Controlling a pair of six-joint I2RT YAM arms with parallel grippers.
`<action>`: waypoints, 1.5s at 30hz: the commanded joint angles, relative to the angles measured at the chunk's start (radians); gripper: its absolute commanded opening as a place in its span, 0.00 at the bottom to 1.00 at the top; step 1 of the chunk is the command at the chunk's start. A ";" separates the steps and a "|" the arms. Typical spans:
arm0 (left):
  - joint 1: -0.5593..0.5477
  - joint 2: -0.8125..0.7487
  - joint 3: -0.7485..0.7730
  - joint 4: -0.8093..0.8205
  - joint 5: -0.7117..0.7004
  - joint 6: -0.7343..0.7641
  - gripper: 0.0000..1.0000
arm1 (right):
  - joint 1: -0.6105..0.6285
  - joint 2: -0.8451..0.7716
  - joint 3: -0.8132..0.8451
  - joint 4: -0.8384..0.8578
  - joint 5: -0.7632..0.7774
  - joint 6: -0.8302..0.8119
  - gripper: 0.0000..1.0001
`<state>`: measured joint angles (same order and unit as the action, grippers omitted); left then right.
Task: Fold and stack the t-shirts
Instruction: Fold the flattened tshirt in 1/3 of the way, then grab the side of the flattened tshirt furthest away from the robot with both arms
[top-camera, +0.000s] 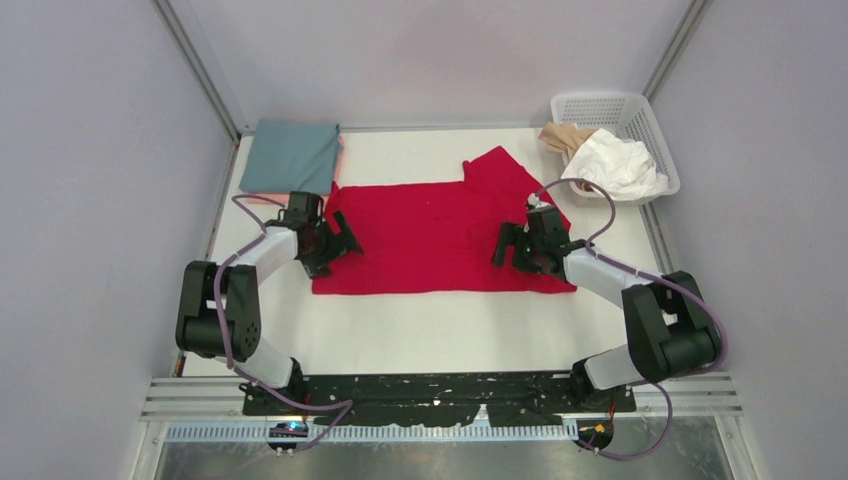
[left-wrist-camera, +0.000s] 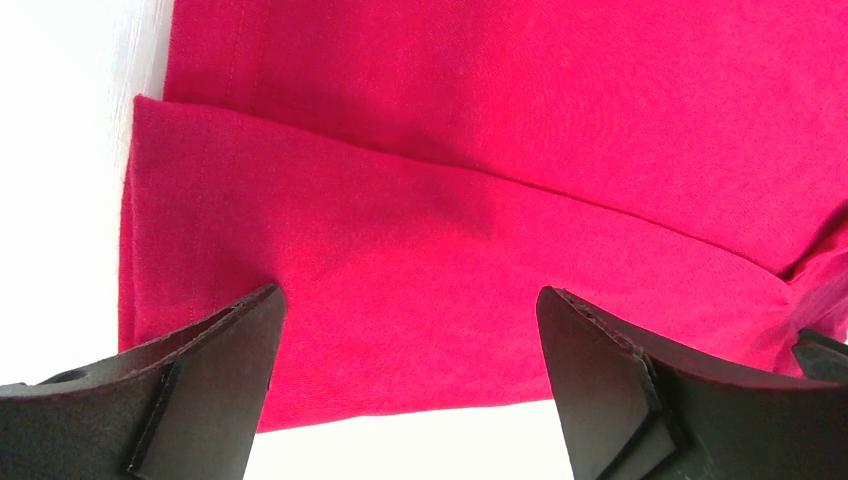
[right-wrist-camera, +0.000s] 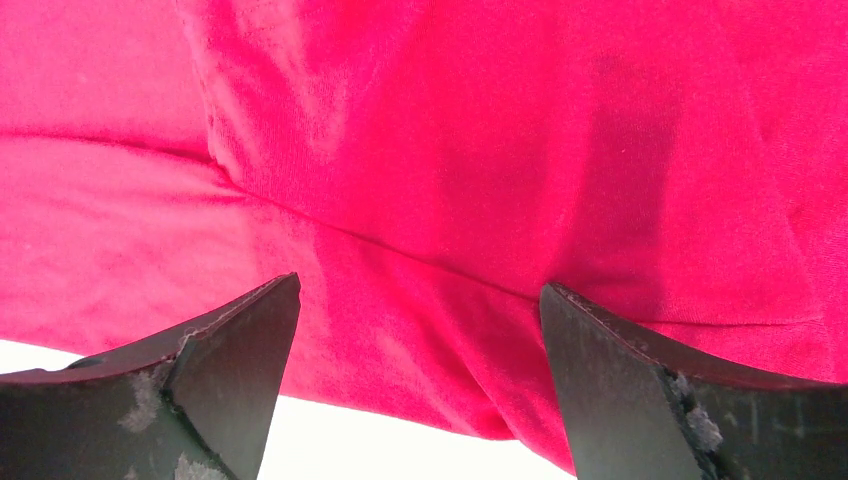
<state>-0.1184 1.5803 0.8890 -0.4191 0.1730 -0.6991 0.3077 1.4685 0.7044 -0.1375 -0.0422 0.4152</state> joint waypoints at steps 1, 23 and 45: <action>-0.004 -0.051 -0.123 0.010 0.031 -0.005 1.00 | 0.003 -0.124 -0.137 -0.118 -0.056 0.065 0.95; -0.032 -0.746 -0.476 -0.422 -0.006 -0.111 1.00 | 0.050 -0.570 -0.194 -0.638 -0.188 0.132 0.95; 0.202 0.031 0.340 -0.174 -0.099 0.061 1.00 | -0.016 0.197 0.614 -0.198 0.208 -0.120 0.95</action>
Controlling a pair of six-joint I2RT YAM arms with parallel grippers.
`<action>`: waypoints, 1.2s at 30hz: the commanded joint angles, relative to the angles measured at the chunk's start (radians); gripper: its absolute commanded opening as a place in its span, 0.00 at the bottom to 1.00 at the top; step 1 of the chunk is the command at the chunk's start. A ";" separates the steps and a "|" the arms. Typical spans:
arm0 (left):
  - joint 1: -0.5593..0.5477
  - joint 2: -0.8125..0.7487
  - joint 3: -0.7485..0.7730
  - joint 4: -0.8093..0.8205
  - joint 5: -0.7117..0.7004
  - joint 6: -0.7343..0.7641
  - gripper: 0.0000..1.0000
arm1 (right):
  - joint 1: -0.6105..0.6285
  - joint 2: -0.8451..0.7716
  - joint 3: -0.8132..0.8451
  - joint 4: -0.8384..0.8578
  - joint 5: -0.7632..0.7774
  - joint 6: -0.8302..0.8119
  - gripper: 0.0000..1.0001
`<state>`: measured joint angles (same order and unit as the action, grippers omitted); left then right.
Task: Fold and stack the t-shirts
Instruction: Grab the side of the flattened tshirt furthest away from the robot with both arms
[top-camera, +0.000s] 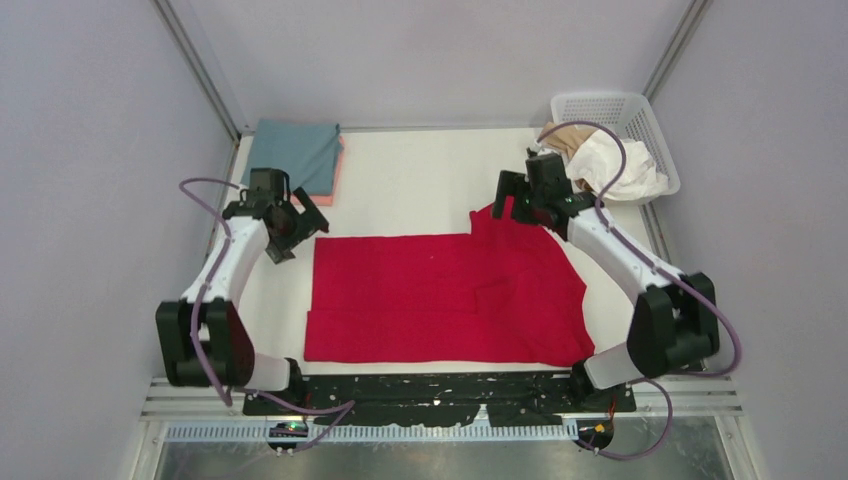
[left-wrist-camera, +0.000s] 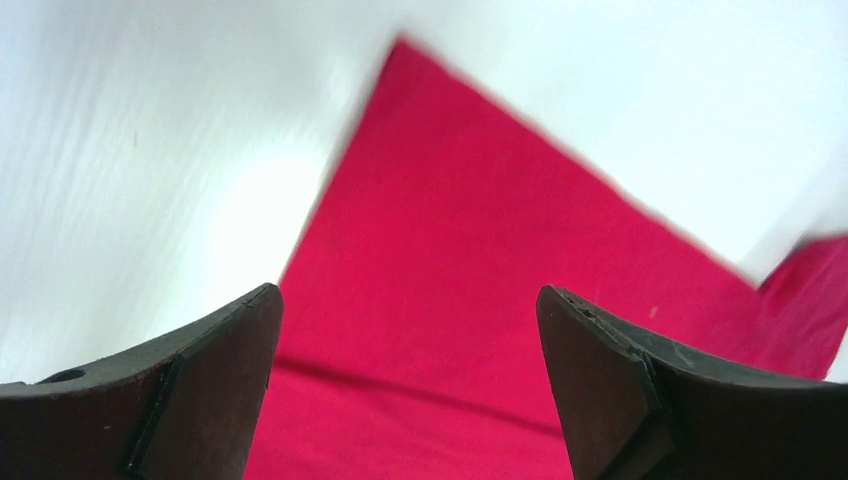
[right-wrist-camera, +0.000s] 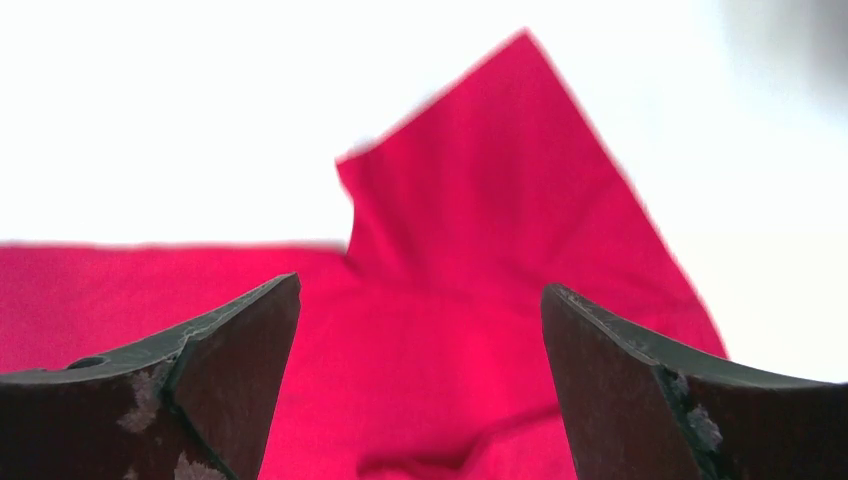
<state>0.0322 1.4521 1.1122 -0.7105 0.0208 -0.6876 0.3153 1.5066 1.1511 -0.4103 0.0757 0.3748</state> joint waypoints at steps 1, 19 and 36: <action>0.064 0.211 0.150 0.117 0.062 0.048 1.00 | -0.030 0.190 0.219 0.071 0.081 -0.079 0.95; 0.114 0.446 0.149 0.198 0.327 0.035 0.97 | -0.122 0.422 0.408 0.050 -0.001 -0.067 0.95; 0.062 0.450 0.198 0.047 0.364 0.115 0.88 | -0.128 0.348 0.299 0.061 -0.006 -0.086 0.95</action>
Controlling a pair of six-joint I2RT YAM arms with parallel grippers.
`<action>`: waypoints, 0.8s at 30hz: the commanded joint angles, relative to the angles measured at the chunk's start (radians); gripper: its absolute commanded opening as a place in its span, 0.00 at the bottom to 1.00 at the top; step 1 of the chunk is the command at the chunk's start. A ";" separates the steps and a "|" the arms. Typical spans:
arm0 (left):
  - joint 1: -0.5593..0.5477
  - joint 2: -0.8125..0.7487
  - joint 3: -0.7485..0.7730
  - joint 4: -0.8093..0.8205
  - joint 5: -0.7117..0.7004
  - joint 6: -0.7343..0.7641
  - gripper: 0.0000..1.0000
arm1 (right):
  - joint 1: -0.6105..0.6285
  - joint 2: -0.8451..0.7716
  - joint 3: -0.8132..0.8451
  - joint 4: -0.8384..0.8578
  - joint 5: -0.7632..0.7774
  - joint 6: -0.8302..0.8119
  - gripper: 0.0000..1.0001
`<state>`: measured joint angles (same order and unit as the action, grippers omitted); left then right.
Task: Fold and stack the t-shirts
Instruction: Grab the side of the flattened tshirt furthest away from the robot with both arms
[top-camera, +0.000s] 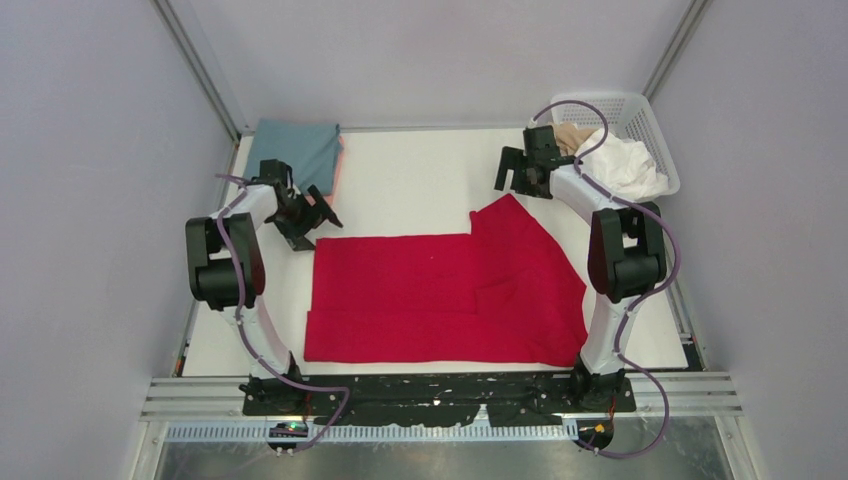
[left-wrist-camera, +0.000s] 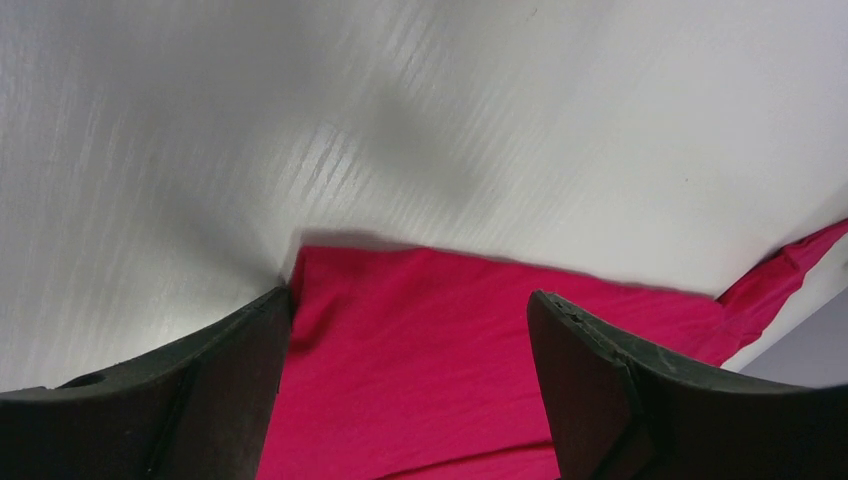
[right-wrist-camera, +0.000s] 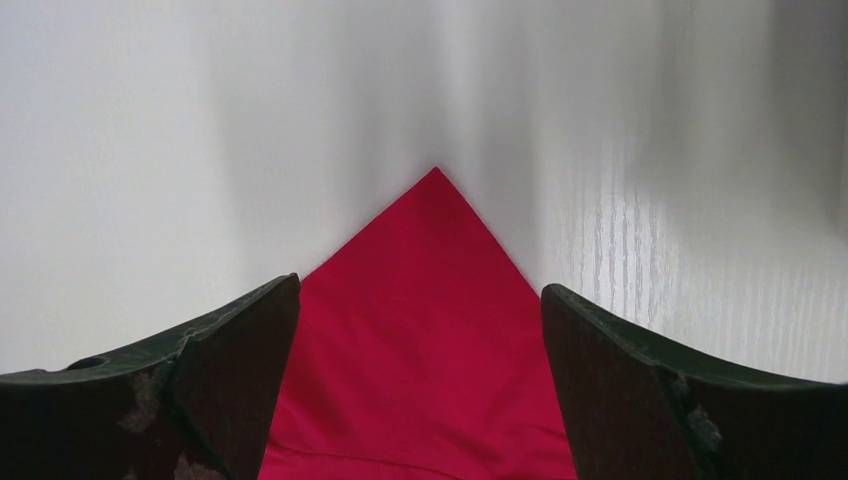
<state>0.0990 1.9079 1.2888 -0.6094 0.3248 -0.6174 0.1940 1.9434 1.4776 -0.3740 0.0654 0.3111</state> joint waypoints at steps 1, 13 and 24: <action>-0.005 0.003 0.032 -0.061 0.069 0.048 0.84 | -0.008 -0.098 -0.037 0.024 0.006 -0.024 0.95; -0.012 0.009 0.057 -0.083 0.032 0.056 0.23 | -0.009 -0.165 -0.107 0.039 -0.012 -0.034 0.95; -0.018 0.014 0.078 -0.123 -0.020 0.105 0.00 | 0.005 -0.042 0.017 -0.003 -0.135 -0.063 0.96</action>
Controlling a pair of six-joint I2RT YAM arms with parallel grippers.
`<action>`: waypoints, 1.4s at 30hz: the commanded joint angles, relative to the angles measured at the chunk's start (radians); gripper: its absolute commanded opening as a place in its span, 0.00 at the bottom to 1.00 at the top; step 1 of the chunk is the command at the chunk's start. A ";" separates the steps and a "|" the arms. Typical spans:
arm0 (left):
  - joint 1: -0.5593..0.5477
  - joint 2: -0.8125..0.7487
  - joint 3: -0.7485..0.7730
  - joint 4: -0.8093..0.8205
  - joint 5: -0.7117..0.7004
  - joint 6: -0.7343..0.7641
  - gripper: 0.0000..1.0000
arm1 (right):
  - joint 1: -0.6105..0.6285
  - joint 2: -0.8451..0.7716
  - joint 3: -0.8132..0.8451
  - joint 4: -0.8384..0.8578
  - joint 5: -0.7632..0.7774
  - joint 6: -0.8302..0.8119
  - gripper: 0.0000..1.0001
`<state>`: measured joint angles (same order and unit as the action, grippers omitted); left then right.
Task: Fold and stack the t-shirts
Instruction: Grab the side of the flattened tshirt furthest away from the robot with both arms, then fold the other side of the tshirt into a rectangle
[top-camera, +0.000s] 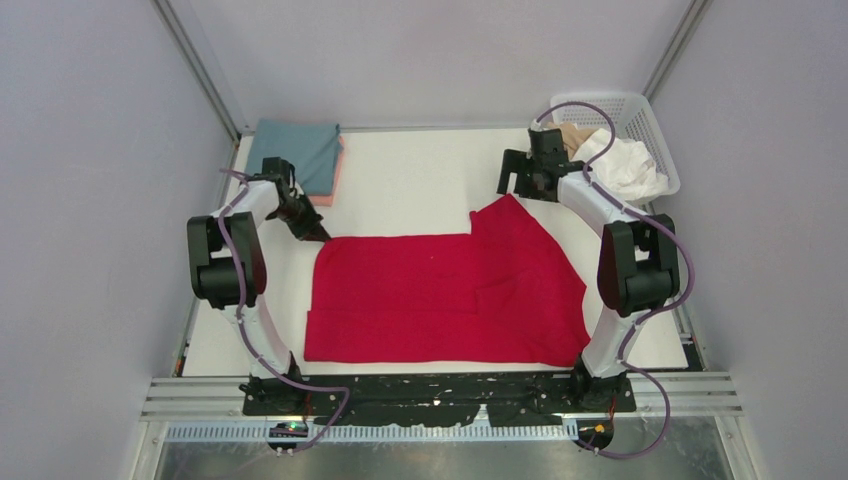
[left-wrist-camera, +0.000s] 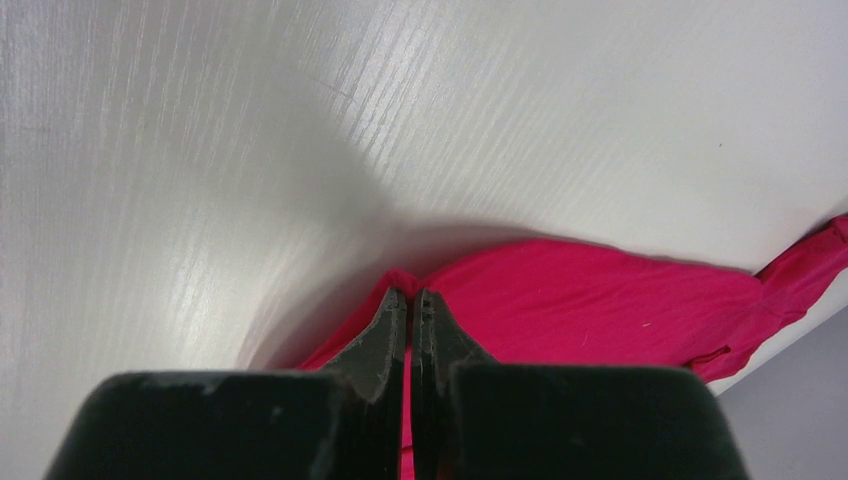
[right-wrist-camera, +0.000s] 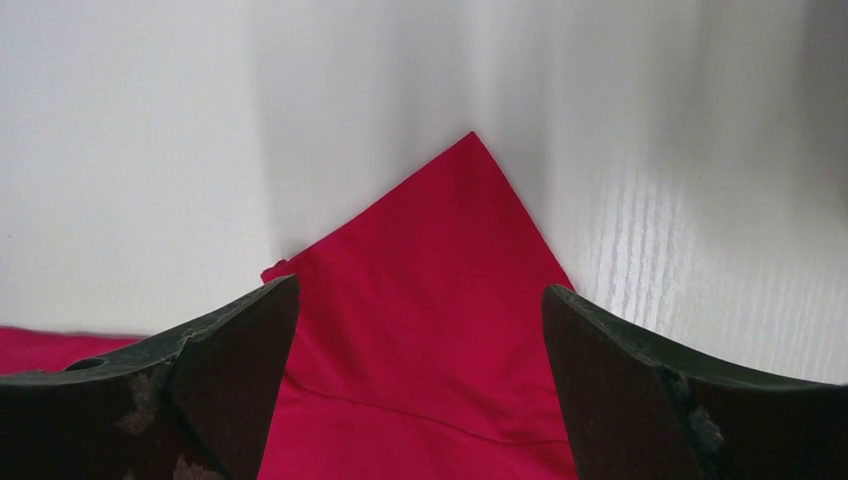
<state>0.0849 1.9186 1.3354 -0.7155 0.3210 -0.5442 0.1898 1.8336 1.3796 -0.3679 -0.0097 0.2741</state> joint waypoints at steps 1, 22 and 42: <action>-0.004 0.001 0.031 -0.013 -0.011 0.034 0.00 | 0.011 0.088 0.138 -0.027 -0.054 -0.024 0.97; -0.011 -0.013 0.049 -0.001 0.007 0.050 0.00 | 0.047 0.453 0.520 -0.289 0.224 0.005 0.75; -0.049 -0.070 0.069 -0.028 -0.080 0.076 0.00 | 0.070 0.220 0.338 -0.131 0.190 -0.021 0.05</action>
<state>0.0555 1.9186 1.3972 -0.7387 0.2806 -0.4892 0.2481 2.2459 1.7916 -0.5903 0.2005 0.2859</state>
